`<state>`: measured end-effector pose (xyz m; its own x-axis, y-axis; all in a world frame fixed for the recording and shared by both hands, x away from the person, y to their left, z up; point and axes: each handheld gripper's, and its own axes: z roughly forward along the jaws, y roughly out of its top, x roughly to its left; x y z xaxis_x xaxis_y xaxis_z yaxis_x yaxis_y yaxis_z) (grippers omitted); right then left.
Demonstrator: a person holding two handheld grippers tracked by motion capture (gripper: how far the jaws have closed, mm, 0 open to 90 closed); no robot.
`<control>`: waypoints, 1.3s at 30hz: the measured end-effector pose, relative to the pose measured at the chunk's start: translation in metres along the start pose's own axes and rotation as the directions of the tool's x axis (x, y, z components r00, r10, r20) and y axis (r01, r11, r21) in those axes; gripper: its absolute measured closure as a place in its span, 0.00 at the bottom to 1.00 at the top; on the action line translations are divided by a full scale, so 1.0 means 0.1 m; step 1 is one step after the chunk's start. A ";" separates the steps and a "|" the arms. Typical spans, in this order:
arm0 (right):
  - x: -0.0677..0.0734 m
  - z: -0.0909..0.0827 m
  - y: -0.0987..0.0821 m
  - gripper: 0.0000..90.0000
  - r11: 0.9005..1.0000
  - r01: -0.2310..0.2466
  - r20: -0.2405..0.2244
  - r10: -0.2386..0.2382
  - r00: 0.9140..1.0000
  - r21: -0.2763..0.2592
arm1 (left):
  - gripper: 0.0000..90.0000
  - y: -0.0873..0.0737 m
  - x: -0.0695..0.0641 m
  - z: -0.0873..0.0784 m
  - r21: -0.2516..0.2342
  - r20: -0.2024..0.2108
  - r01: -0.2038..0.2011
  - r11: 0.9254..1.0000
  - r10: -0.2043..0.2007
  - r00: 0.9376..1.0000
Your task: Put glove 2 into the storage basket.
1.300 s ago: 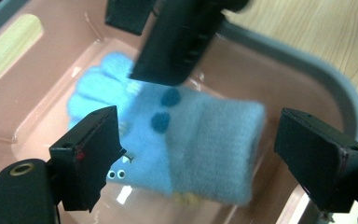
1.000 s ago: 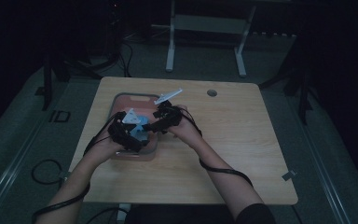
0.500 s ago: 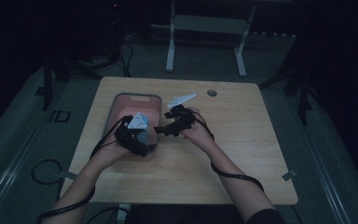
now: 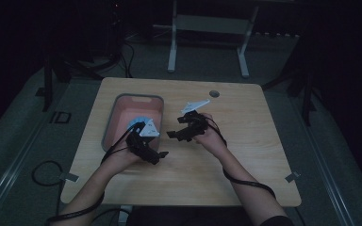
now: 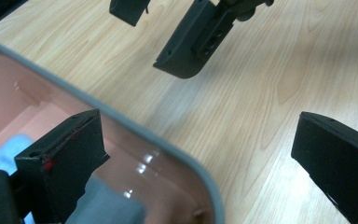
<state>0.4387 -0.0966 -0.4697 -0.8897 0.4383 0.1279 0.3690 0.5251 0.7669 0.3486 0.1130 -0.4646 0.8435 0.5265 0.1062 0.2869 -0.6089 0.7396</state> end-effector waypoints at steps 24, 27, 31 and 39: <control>-0.09 -0.16 -0.41 0.18 0.999 -0.043 0.021 0.043 0.999 0.008 | 0.03 0.19 -0.47 0.37 -0.035 0.114 -0.048 0.998 0.051 0.992; -0.11 -0.19 -0.46 0.18 0.999 -0.050 0.025 0.050 0.998 0.008 | 0.03 0.20 -0.51 0.41 -0.037 0.125 -0.053 0.998 0.057 0.990; -0.13 -0.22 -0.53 0.18 0.998 -0.056 0.031 0.056 0.998 0.008 | 0.03 0.19 -0.56 0.45 -0.039 0.136 -0.058 0.998 0.063 0.989; -0.21 -0.26 -0.69 0.18 0.996 -0.085 0.050 0.085 0.995 -0.008 | 0.03 0.13 -0.64 0.54 -0.044 0.163 -0.041 0.998 0.047 0.986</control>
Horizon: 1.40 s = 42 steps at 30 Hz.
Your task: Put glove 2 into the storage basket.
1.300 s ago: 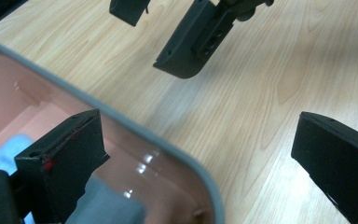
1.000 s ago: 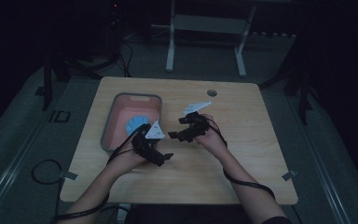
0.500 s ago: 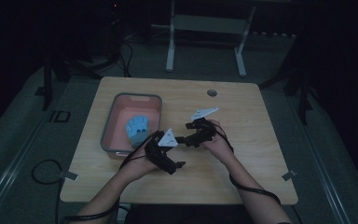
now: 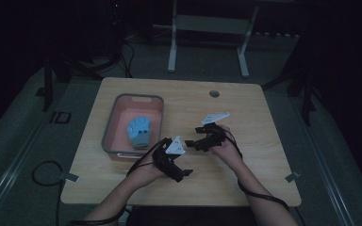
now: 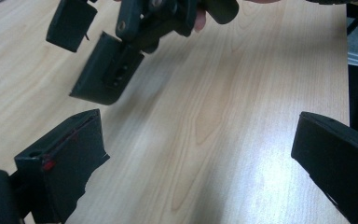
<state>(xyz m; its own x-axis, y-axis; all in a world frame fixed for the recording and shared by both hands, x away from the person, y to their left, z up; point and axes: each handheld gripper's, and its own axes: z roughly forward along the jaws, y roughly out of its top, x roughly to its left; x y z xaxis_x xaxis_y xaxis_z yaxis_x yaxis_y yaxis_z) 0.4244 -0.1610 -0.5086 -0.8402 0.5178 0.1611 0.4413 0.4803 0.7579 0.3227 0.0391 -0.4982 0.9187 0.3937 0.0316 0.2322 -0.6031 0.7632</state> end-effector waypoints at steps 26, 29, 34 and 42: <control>-0.07 0.12 -0.30 0.18 0.999 -0.034 0.017 0.033 0.999 0.032 | 0.03 -0.28 -0.12 0.41 0.045 0.033 0.004 0.999 -0.006 0.999; -0.08 0.14 -0.32 0.18 0.999 -0.035 0.017 0.034 0.999 0.031 | 0.03 -0.29 -0.13 0.42 0.043 0.029 0.010 0.999 -0.011 1.000; -0.08 0.16 -0.36 0.17 0.999 -0.035 0.028 0.034 0.999 0.027 | 0.03 -0.33 -0.12 0.45 0.040 0.030 0.019 0.999 -0.020 0.999; -0.09 0.19 -0.42 0.17 1.000 -0.025 0.030 0.024 0.999 0.018 | 0.03 -0.34 -0.11 0.45 0.034 0.022 -0.003 0.999 0.002 1.000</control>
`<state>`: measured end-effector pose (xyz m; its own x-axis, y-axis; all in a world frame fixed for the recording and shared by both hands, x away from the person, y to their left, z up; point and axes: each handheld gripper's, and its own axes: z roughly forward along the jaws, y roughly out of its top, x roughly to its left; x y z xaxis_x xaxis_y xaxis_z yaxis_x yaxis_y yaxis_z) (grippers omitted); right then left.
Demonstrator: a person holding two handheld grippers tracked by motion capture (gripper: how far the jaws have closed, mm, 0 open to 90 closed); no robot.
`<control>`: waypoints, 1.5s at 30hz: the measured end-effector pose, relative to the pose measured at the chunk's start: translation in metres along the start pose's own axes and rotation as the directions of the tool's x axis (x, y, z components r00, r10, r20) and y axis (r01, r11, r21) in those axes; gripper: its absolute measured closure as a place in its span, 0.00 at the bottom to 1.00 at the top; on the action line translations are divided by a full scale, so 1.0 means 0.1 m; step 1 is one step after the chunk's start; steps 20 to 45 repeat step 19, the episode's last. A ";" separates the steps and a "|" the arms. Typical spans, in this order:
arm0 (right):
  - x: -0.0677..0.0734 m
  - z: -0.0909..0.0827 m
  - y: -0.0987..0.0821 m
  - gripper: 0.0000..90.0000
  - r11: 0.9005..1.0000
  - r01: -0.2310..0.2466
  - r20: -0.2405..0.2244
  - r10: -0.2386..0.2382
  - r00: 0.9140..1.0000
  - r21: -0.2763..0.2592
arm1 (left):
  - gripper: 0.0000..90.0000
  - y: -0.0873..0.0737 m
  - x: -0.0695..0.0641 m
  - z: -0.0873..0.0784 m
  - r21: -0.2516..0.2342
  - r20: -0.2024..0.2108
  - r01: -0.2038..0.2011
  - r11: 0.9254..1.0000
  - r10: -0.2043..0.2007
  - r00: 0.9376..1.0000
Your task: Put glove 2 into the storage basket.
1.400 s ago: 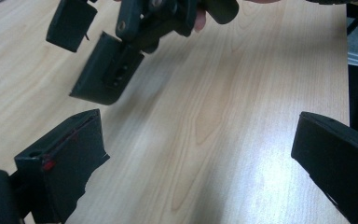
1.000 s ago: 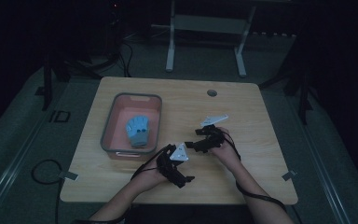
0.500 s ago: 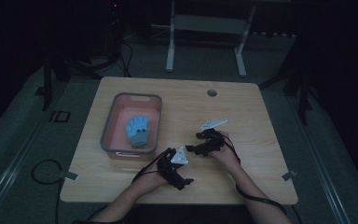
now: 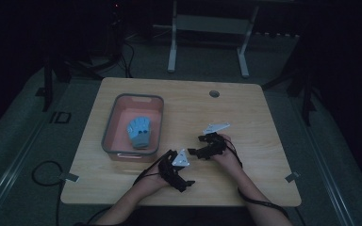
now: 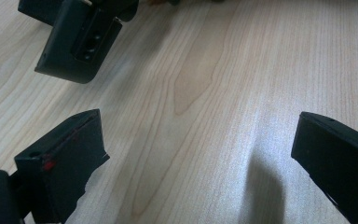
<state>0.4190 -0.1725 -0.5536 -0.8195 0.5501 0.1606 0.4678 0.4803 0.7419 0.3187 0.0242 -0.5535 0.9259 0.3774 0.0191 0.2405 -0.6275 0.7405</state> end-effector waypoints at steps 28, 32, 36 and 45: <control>0.02 0.03 -0.01 0.17 0.999 0.032 0.017 -0.032 0.999 0.001 | 0.03 -0.02 -0.02 -0.01 -0.010 -0.005 -0.004 1.000 0.004 1.000; 0.02 0.03 -0.01 0.17 0.999 0.032 0.017 -0.032 0.999 0.001 | 0.03 -0.02 -0.02 -0.01 -0.010 -0.005 -0.004 1.000 0.004 1.000; 0.02 0.03 -0.01 0.17 0.999 0.032 0.017 -0.032 0.999 0.001 | 0.03 -0.02 -0.02 -0.01 -0.010 -0.005 -0.004 1.000 0.004 1.000; 0.02 0.03 -0.01 0.17 0.999 0.032 0.017 -0.032 0.999 0.001 | 0.03 -0.02 -0.02 -0.01 -0.010 -0.005 -0.004 1.000 0.004 1.000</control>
